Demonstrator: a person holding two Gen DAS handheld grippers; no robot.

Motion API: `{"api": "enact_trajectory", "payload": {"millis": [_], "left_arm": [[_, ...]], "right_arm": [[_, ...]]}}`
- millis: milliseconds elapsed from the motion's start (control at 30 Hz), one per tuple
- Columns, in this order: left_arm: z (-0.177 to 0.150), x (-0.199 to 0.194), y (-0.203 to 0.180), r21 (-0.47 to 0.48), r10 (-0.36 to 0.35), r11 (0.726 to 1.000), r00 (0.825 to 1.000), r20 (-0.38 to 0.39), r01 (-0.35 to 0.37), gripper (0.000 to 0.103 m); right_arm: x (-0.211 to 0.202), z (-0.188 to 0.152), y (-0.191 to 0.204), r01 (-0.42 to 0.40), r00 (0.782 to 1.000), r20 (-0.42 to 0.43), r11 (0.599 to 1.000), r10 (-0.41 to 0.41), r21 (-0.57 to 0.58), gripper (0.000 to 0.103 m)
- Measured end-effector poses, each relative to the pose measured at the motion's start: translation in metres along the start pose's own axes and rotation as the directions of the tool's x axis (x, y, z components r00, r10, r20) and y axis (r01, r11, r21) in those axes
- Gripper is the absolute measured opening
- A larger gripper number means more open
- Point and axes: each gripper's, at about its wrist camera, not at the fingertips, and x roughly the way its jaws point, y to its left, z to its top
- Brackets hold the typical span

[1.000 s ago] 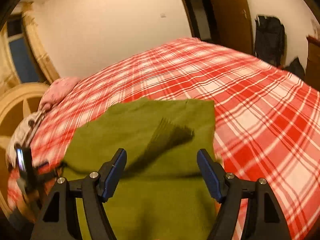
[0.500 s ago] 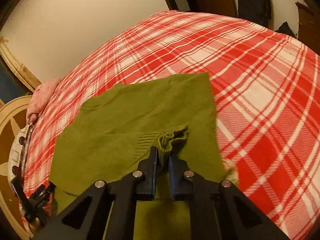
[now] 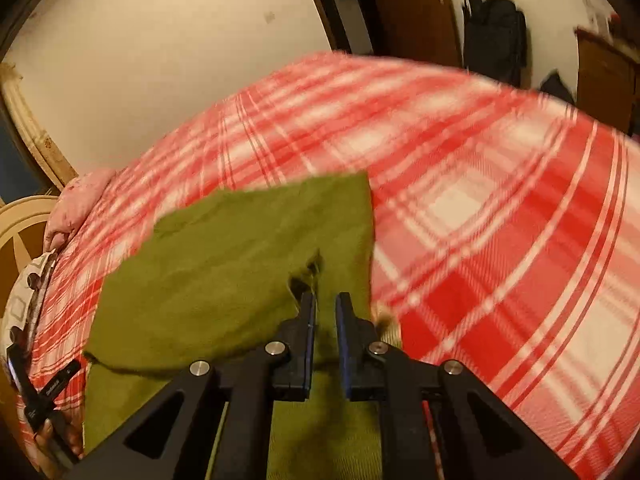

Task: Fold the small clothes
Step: 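Grasp the folded cuff with the right tool and straighten it, release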

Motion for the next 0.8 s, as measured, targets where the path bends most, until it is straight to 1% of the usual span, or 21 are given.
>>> {"api": "enact_trajectory", "payload": {"millis": [33,67,100,133,167,200,267,333,367,400,433,467,600,633,733,800], "left_arm": [[0.001,-0.002,0.000,-0.008,-0.001,1.000,1.000,0.009,0.001,0.103],[0.003,-0.004,0.000,-0.020,0.006,1.000,1.000,0.021,-0.006,0.103],[0.006,-0.006,-0.001,-0.025,0.016,1.000,0.999,0.031,-0.015,0.103],[0.010,-0.010,-0.004,-0.025,0.021,0.999,0.998,0.056,-0.020,0.103],[0.013,-0.014,-0.009,-0.015,0.021,1.000,0.997,0.076,-0.020,0.103],[0.017,-0.015,-0.017,0.010,0.019,1.000,0.996,0.085,-0.019,0.103],[0.023,-0.010,-0.037,0.084,0.027,0.996,0.997,0.072,-0.033,0.103],[0.022,-0.001,-0.059,0.178,0.060,0.982,0.996,0.062,-0.070,0.103],[0.019,0.003,-0.066,0.214,0.080,0.973,0.995,0.064,-0.092,0.103],[0.016,0.007,-0.071,0.250,0.104,0.961,0.993,0.058,-0.115,0.103],[0.012,0.009,-0.073,0.271,0.112,0.955,0.992,0.051,-0.122,0.103],[0.009,0.010,-0.074,0.286,0.109,0.951,0.993,0.044,-0.117,0.103],[0.004,0.010,-0.068,0.296,0.088,0.951,0.996,0.006,-0.086,0.103],[0.001,0.010,-0.066,0.297,0.079,0.952,0.997,0.000,-0.076,0.103],[-0.002,0.011,-0.062,0.287,0.055,0.957,0.998,-0.024,-0.046,0.103],[-0.004,0.012,-0.057,0.269,0.035,0.963,0.998,-0.047,-0.021,0.103]], "right_arm": [[-0.003,0.003,0.004,-0.003,1.000,0.017,1.000,0.003,-0.014,0.012],[-0.004,0.006,0.009,-0.007,1.000,0.029,1.000,0.008,-0.031,0.015],[-0.003,0.009,0.015,-0.017,0.999,0.029,0.998,0.018,-0.052,0.031],[0.000,0.013,0.024,-0.043,0.999,0.016,0.995,0.045,-0.085,0.055],[0.003,0.015,0.029,-0.056,0.998,0.013,0.993,0.057,-0.102,0.063],[0.005,0.016,0.038,-0.066,0.997,0.019,0.989,0.069,-0.133,0.064],[0.010,0.015,0.052,-0.068,0.997,0.006,0.978,0.071,-0.197,0.064],[0.020,0.011,0.065,-0.054,0.999,-0.017,0.963,0.051,-0.264,0.064],[0.023,0.010,0.068,-0.063,0.998,-0.030,0.960,0.057,-0.272,0.060],[0.027,0.007,0.068,-0.080,0.996,-0.049,0.961,0.070,-0.265,0.051],[0.032,0.005,0.065,-0.090,0.994,-0.076,0.964,0.073,-0.252,0.046],[0.036,0.001,0.061,-0.078,0.994,-0.094,0.966,0.057,-0.246,0.046],[0.049,-0.017,0.050,-0.022,0.990,-0.138,0.956,-0.020,-0.294,0.046],[0.050,-0.023,0.046,-0.019,0.989,-0.146,0.951,-0.028,-0.308,0.046],[0.047,-0.030,0.046,-0.004,0.990,-0.133,0.936,-0.045,-0.351,0.046],[0.047,-0.032,0.047,0.006,0.989,-0.134,0.934,-0.057,-0.358,0.046]]}}
